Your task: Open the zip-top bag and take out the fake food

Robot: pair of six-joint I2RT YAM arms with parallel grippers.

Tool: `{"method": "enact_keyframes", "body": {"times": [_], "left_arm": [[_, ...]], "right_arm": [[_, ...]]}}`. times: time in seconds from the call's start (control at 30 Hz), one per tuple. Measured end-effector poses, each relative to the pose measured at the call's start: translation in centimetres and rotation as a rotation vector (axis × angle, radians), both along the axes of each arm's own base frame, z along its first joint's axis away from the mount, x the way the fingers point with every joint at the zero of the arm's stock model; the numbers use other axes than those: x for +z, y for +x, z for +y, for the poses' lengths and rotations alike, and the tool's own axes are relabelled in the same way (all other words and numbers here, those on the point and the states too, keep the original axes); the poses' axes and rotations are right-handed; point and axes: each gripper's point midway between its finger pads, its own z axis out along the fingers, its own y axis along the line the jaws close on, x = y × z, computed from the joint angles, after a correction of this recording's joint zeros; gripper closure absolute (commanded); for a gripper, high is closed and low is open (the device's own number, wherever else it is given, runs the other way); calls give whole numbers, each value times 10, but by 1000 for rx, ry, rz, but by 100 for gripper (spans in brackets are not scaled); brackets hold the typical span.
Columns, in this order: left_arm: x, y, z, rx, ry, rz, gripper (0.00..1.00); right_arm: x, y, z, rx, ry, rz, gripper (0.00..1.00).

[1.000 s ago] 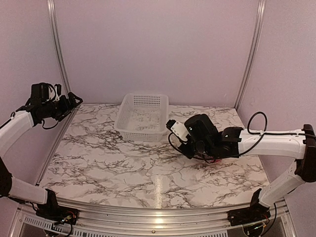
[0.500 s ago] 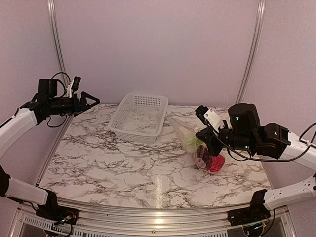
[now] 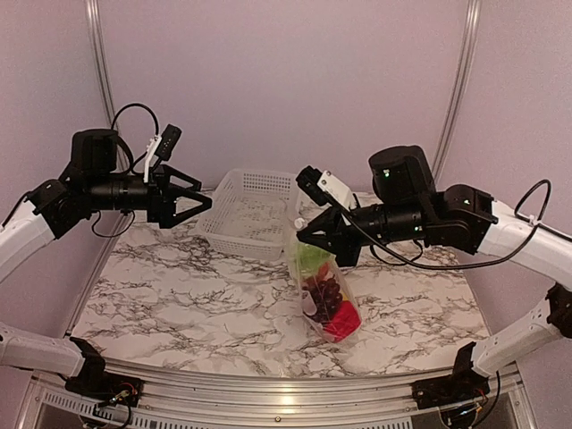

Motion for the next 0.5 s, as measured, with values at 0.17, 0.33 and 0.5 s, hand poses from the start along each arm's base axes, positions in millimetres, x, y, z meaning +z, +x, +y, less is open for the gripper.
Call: {"method": "enact_keyframes", "body": {"times": [0.17,0.33,0.5], "left_arm": [[31,-19,-7,-53,-6,-145,1],[36,-29,-11,-83,20,-210,1],[38,-33,-21,-119,62,-258,2]], "right_arm": [[20,-9,25,109,50,-1,100],[20,-15,37,191,52,-8,100],[21,-17,39,218,28,-16,100]]}}
